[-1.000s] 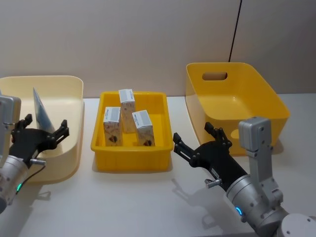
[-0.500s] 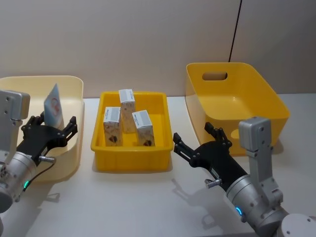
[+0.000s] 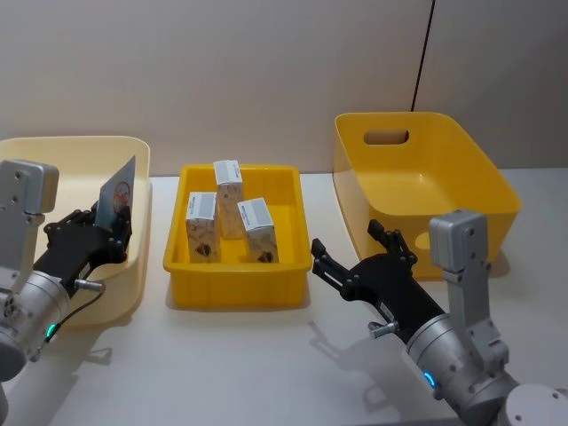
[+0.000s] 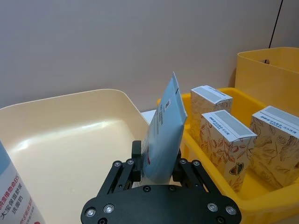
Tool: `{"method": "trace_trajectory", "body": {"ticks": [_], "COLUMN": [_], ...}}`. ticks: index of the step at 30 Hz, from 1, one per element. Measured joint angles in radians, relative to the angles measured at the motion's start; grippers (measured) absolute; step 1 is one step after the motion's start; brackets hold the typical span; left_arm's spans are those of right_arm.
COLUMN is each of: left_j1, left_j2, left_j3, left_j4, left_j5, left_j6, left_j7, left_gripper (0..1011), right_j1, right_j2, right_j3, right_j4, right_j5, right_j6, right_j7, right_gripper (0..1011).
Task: Bimanual collaborative sorting of washing and personal care products
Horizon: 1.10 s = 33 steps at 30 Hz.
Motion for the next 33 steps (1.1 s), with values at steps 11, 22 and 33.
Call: {"method": "trace_trajectory", "body": {"ticks": [11, 22, 33], "left_j1": [0.0, -0.003, -0.02], "left_j2": [-0.001, 0.0, 0.025], "left_j3": [0.001, -0.01, -0.052], "left_j4": [-0.002, -0.001, -0.022], "left_j5": [-0.001, -0.005, -0.027], "left_j6": [0.002, -0.024, -0.092], "left_j7": [-0.004, -0.022, -0.075], "left_gripper": [262, 250, 249], "right_j1": [0.0, 0.0, 0.0], "right_j2": [0.0, 0.0, 0.0], "right_j3": [0.0, 0.0, 0.0], "right_j4": [0.0, 0.0, 0.0], "right_j5": [0.0, 0.0, 0.0], "right_j6": [0.0, 0.0, 0.0], "right_j7": [0.0, 0.0, 0.0], "right_gripper": [1001, 1001, 1001]}}
